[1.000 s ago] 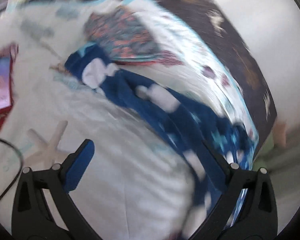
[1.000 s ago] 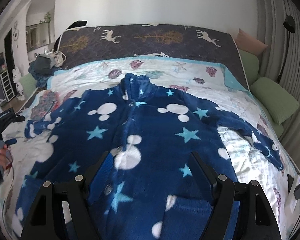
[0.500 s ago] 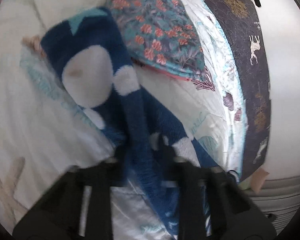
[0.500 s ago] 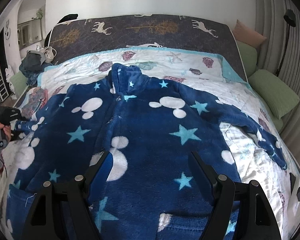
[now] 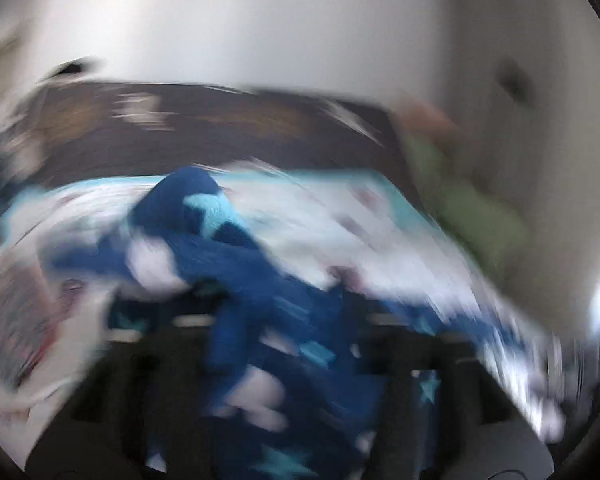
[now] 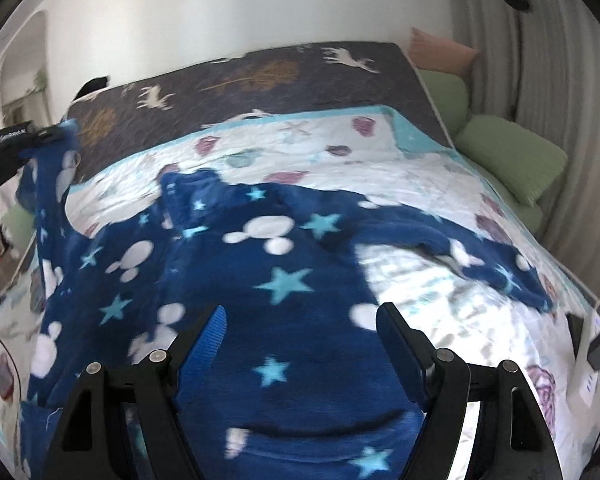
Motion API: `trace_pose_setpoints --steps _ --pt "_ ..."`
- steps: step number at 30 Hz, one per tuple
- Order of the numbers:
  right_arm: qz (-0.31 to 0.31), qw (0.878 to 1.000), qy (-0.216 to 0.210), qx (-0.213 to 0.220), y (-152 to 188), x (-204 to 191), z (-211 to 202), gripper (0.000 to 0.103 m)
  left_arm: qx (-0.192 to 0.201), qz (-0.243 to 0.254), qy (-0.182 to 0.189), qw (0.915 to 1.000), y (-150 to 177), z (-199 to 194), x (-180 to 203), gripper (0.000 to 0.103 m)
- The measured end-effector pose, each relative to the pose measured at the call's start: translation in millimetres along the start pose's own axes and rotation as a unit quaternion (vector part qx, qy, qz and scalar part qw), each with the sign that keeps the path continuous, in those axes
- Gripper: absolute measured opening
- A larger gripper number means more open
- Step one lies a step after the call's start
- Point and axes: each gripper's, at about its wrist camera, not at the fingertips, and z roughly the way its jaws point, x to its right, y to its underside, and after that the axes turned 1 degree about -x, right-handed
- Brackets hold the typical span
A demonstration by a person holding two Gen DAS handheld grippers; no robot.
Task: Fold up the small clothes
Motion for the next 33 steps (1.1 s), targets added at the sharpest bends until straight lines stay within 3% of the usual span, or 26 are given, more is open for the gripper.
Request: trace_pose_setpoints --steps 3,6,11,14,19,21,24,29,30,31,32,33 --pt "0.028 0.999 -0.001 -0.015 0.7 22.5 0.5 0.08 -0.064 0.103 0.025 0.9923 44.5 17.2 66.8 0.079" --pt "0.034 0.999 -0.004 -0.027 0.8 37.6 4.0 0.08 -0.078 0.127 0.018 0.9886 75.4 9.7 74.8 0.079" --pt "0.045 0.994 -0.075 -0.064 -12.6 45.1 24.7 0.08 -0.099 0.045 -0.049 0.9929 87.3 -6.5 9.9 0.079" --pt "0.049 0.988 -0.125 -0.082 -21.6 36.4 37.7 0.08 -0.125 0.003 -0.094 0.9877 102.7 -14.7 -31.3 0.079" --pt "0.061 0.977 -0.166 -0.12 -28.8 23.8 64.3 0.08 -0.147 -0.037 -0.151 0.9767 137.3 -26.4 -72.8 0.079" --pt "0.101 0.962 -0.206 -0.15 -26.6 26.8 79.9 0.08 -0.151 -0.048 -0.155 0.975 145.3 -28.6 -82.7 0.079" --pt "0.184 0.923 -0.276 -0.196 -21.0 30.1 111.4 0.08 -0.164 -0.053 -0.161 0.9719 153.1 -24.5 -87.8 0.08" --pt "0.225 0.922 -0.242 -0.203 -28.7 26.8 148.8 0.078 -0.187 -0.039 -0.179 0.9651 158.8 -8.3 -90.3 0.08" --pt "0.235 0.921 -0.238 -0.199 -30.8 26.7 153.0 0.076 -0.192 -0.043 -0.195 0.9609 158.7 -4.8 -93.2 0.08" --pt "0.249 0.92 -0.232 -0.195 -33.5 26.6 156.4 0.051 -0.194 -0.053 -0.218 0.955 158.0 -2.2 -98.9 0.08" --pt "0.256 0.918 -0.231 -0.194 -35.5 27.2 158.0 0.008 -0.193 -0.064 -0.244 0.9481 156.9 -2.0 -105.8 0.08" --pt "0.262 0.913 -0.236 -0.205 -38.0 26.9 159.2 0.006 -0.193 -0.074 -0.262 0.9427 155.6 -2.6 -111.5 0.082"
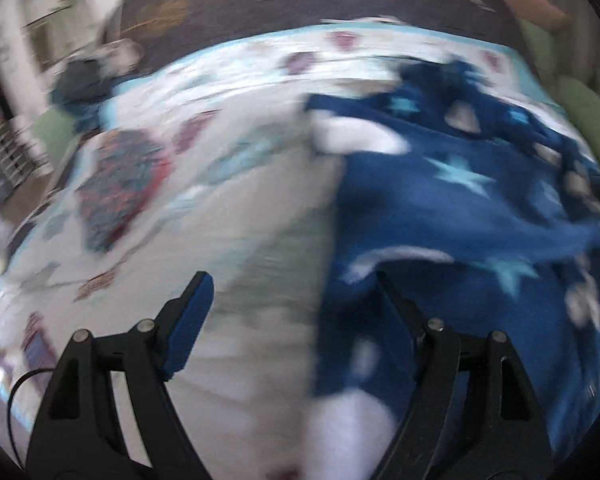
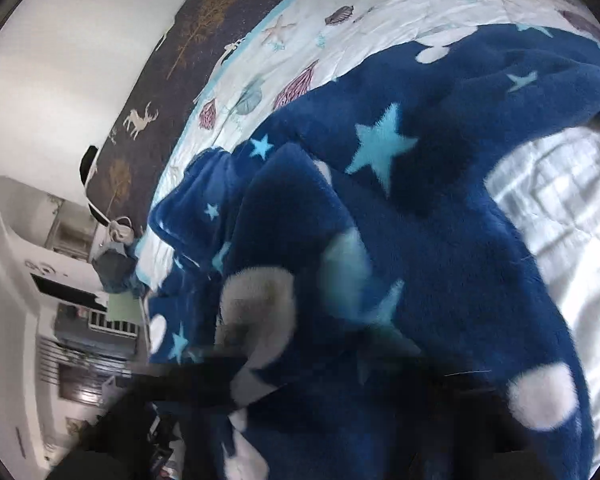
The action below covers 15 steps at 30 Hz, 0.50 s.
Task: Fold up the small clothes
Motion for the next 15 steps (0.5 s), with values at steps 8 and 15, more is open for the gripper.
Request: trace_pose_setpoints --steps 8,15 --pt "-0.074 0.993 0.017 0.095 27.0 -12.4 -72.6 0.007 0.019 0.025 -0.031 0.999 17.5 -12.4 6.3 0.086" --pt "-0.029 0.998 0.053 0.008 52.1 53.0 -72.5 0.019 -0.006 -0.012 0.002 0.9999 21.2 -14.0 -15.4 0.085"
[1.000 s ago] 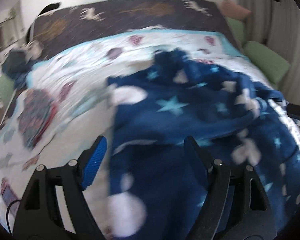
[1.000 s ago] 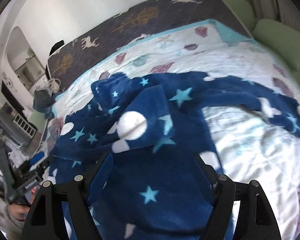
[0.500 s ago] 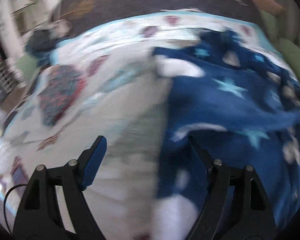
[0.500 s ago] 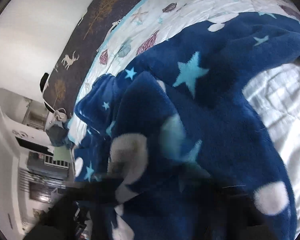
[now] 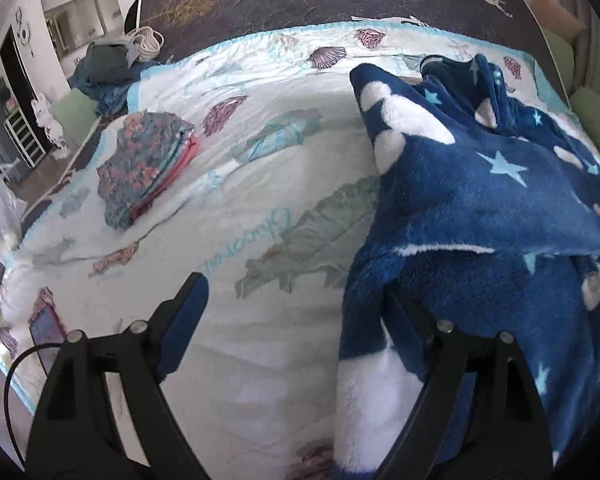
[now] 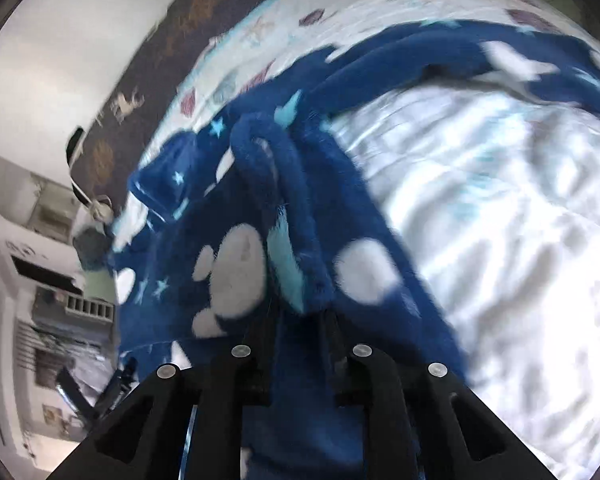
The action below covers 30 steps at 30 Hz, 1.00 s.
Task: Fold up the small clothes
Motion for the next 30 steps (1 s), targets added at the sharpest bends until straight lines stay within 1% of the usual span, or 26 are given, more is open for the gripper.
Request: trace_pose_setpoints --steps 2,4,5,6,7,8,9,10,11,13,14,16,17,18,19,20,21,22,23,24,25,27,28,29,30 --pt "-0.019 0.999 0.022 0.031 -1.7 -2.3 -15.6 0.029 0.006 0.005 0.001 1.0 -0.1 -9.8 -0.2 0.085" --pt "-0.051 0.996 0.056 0.056 -8.6 -10.1 -27.1 0.031 0.023 0.0 0.013 0.9996 -1.8 -23.8 -0.6 0.085" --pt "-0.063 0.994 0.062 0.062 -12.9 -15.1 -29.7 0.032 0.032 -0.004 0.021 0.9993 -3.1 -30.0 -0.5 0.085" --pt "-0.073 0.994 0.059 0.063 -16.7 -20.1 -28.8 0.033 0.045 -0.01 0.037 0.9982 -6.1 -38.8 -0.9 0.085" --pt "-0.082 0.993 0.051 0.061 -22.5 -26.7 -26.7 0.037 0.056 -0.017 0.059 0.9965 -10.5 -47.1 -1.0 0.085" --pt "-0.09 0.993 0.046 0.055 -30.4 -34.7 -24.7 0.043 0.062 -0.021 0.077 0.9949 -14.8 -51.3 -0.1 0.085" --pt "-0.095 0.993 0.042 0.049 -35.6 -41.0 -17.9 0.045 0.063 -0.024 0.099 0.9928 -22.6 -52.8 1.9 0.085" --pt "-0.099 0.993 0.037 0.043 -40.5 -40.6 -13.6 0.048 0.06 -0.024 0.11 0.9918 -31.9 -50.1 5.9 0.085" --pt "-0.1 0.994 0.033 0.037 -45.9 -44.5 -5.8 0.048 0.058 -0.021 0.11 0.9921 -38.8 -45.7 9.2 0.085" --pt "-0.101 0.994 0.036 0.028 -52.3 -47.5 4.3 0.049 0.054 -0.003 0.093 0.9942 -57.5 -26.5 21.7 0.085" --pt "-0.101 0.994 0.04 0.022 -54.8 -48.8 10.4 0.049 0.045 0.006 0.085 0.9954 -63.8 -15.9 26.9 0.085" --pt "-0.097 0.994 0.049 0.019 -56.4 -52.0 21.4 0.049 0.015 0.019 0.069 0.9973 -76.3 12.8 35.1 0.085" --pt "-0.097 0.993 0.054 0.027 -55.7 -53.5 23.8 0.05 0.004 0.02 0.068 0.9974 -79.1 22.4 37.0 0.085" --pt "-0.101 0.993 0.058 0.035 -54.9 -55.3 23.8 0.049 -0.013 0.017 0.074 0.997 -83.0 35.5 37.6 0.084" --pt "-0.108 0.991 0.064 0.043 -54.6 -57.6 24.4 0.036 -0.024 0.011 0.087 0.9959 -84.4 41.9 36.9 0.072" --pt "-0.12 0.989 0.068 0.05 -54.3 -62.7 26.2 0.01 -0.038 -0.003 0.113 0.9928 -87.4 50.3 35.2 0.061" --pt "-0.136 0.987 0.073 0.051 -53.5 -68.0 27.2 0.005 -0.055 -0.021 0.147 0.9875 -89.9 57.5 33.6 0.034" --pt "-0.147 0.985 0.074 0.051 -52.9 -73.5 27.6 0.005 -0.075 -0.041 0.182 0.9796 -93.2 65.1 32.3 0.02" --pt "-0.155 0.984 0.072 0.061 -51.7 -78.6 25.5 0.005 -0.081 -0.05 0.189 0.9774 -95.0 67.7 32.6 0.018" --pt "-0.166 0.981 0.07 0.071 -50.2 -84.7 22.6 0.005 -0.078 -0.051 0.181 0.979 -98.1 67.4 31.5 0.015" --pt "-0.174 0.979 0.066 0.079 -49.1 -89.0 19.7 0.005 -0.069 -0.049 0.17 0.9819 -101.1 64.0 29.1 0.014" --pt "-0.189 0.975 0.041 0.11 -47.5 -99.7 6.8 0.005 -0.04 -0.055 0.142 0.9875 -104.6 54.7 18.1 0.013" --pt "-0.192 0.973 0.034 0.122 -47.5 -102.8 2.4 0.005 -0.021 -0.056 0.115 0.9916 -105.9 51.2 7.9 0.002" --pt "-0.193 0.972 0.033 0.128 -48.8 -104.8 1.1 0.007 -0.008 -0.053 0.081 0.9953 -106.0 50.8 0.3 0.001" --pt "-0.191 0.972 0.044 0.128 -51.2 -104.6 3.0 0.009 -0.003 -0.051 0.042 0.9978 -105.6 54.2 -8.8 0.001"
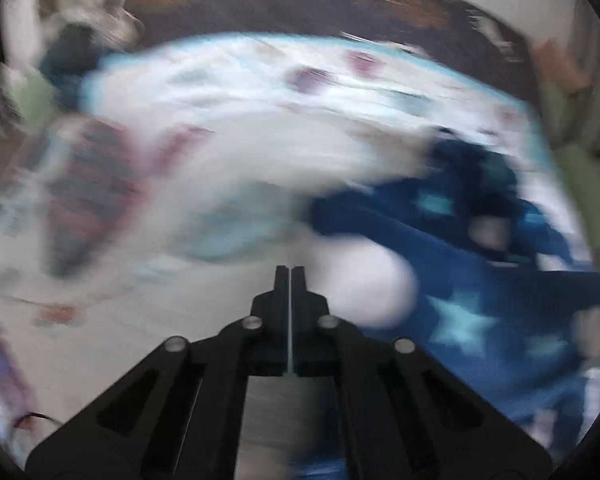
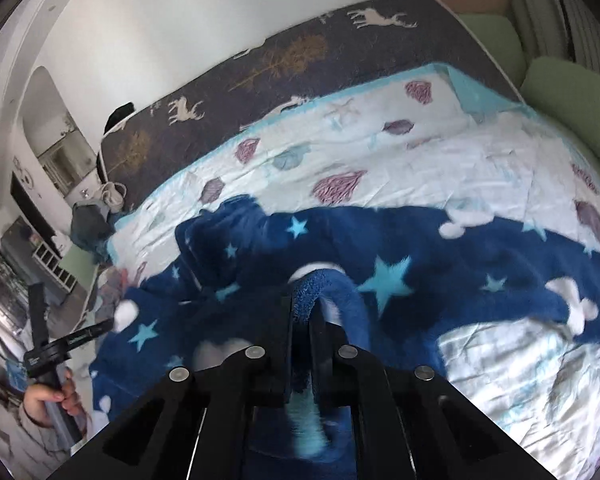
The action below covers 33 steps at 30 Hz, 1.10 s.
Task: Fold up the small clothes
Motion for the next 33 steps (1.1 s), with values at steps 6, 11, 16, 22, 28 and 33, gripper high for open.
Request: trace_pose_setpoints --steps 6,11,16,22,28,33 --pt "0.064 0.993 0.056 -0.082 14.5 43.6 38.8 0.02 -0.01 -0.022 0.068 0.9974 20.7 -13.3 -24.4 0.003" --pt "0.097 0.992 0.021 -0.081 22.4 62.3 15.8 0.058 0.0 0.032 0.118 0.9926 31.6 -37.6 7.8 0.08" --pt "0.079 0.992 -0.036 -0.093 36.3 51.6 -5.2 0.073 -0.025 0.103 0.049 0.9932 50.6 -10.3 30.9 0.056" --pt "0.076 0.991 -0.036 -0.1 53.6 44.3 -10.5 0.074 -0.013 0.082 0.026 0.9962 52.6 -13.7 19.7 0.057" --pt "0.024 0.994 -0.076 -0.075 54.8 11.9 -19.1 0.034 0.042 0.102 0.065 0.9918 46.9 -71.4 42.8 0.054" --pt "0.003 0.991 -0.095 -0.092 52.0 -12.6 3.3 0.01 0.002 0.113 0.129 0.9852 51.8 -60.7 70.0 0.054"
